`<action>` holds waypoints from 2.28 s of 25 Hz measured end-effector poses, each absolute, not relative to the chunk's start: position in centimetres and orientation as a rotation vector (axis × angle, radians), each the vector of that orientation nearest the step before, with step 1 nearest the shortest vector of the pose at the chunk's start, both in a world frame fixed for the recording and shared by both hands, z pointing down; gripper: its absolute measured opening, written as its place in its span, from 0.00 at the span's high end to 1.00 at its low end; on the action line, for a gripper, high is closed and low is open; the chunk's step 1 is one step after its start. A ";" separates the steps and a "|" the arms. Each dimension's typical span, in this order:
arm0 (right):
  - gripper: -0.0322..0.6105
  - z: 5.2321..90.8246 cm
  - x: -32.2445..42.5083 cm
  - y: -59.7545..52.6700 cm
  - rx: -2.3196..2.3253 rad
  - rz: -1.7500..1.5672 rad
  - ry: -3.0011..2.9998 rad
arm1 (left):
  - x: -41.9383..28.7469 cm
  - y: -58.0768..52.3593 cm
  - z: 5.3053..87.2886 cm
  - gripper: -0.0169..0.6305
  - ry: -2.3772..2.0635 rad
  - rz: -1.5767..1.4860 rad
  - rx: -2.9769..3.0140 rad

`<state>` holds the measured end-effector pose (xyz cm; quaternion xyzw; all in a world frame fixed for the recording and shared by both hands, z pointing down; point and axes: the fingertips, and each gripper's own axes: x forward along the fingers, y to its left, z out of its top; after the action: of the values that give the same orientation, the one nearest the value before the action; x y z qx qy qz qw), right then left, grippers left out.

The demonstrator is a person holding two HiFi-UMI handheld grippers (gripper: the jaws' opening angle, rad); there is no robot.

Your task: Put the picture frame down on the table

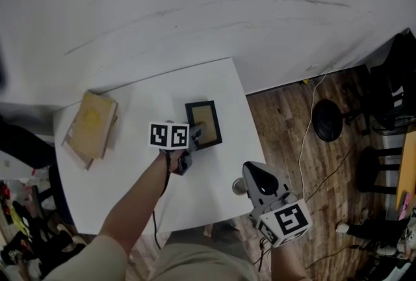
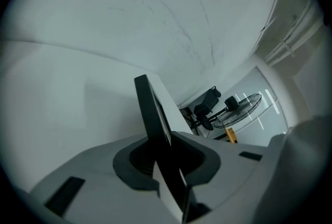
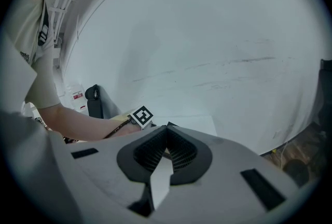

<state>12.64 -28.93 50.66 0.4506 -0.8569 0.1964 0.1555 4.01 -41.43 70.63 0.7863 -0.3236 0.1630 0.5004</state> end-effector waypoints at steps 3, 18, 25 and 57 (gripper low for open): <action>0.91 51.2 12.8 -28.8 1.292 0.582 -2.443 | 3.5 -41.4 71.7 0.81 -0.838 0.510 1.934; 0.91 53.1 11.2 -27.2 1.222 0.644 -2.413 | 0.7 -41.6 72.1 0.45 -1.156 0.927 2.061; 0.91 51.2 11.1 -27.1 1.217 0.599 -2.432 | 0.3 -39.8 68.7 0.45 -1.167 0.873 2.107; 0.91 21.8 11.2 -21.5 1.419 -0.149 -2.850 | -1.6 -27.9 30.9 0.91 -1.301 0.232 2.767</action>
<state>11.19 -21.48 21.79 0.4451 -0.8940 -0.0466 -0.0226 -1.56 -27.92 30.89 0.9018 -0.4239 0.0755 0.0374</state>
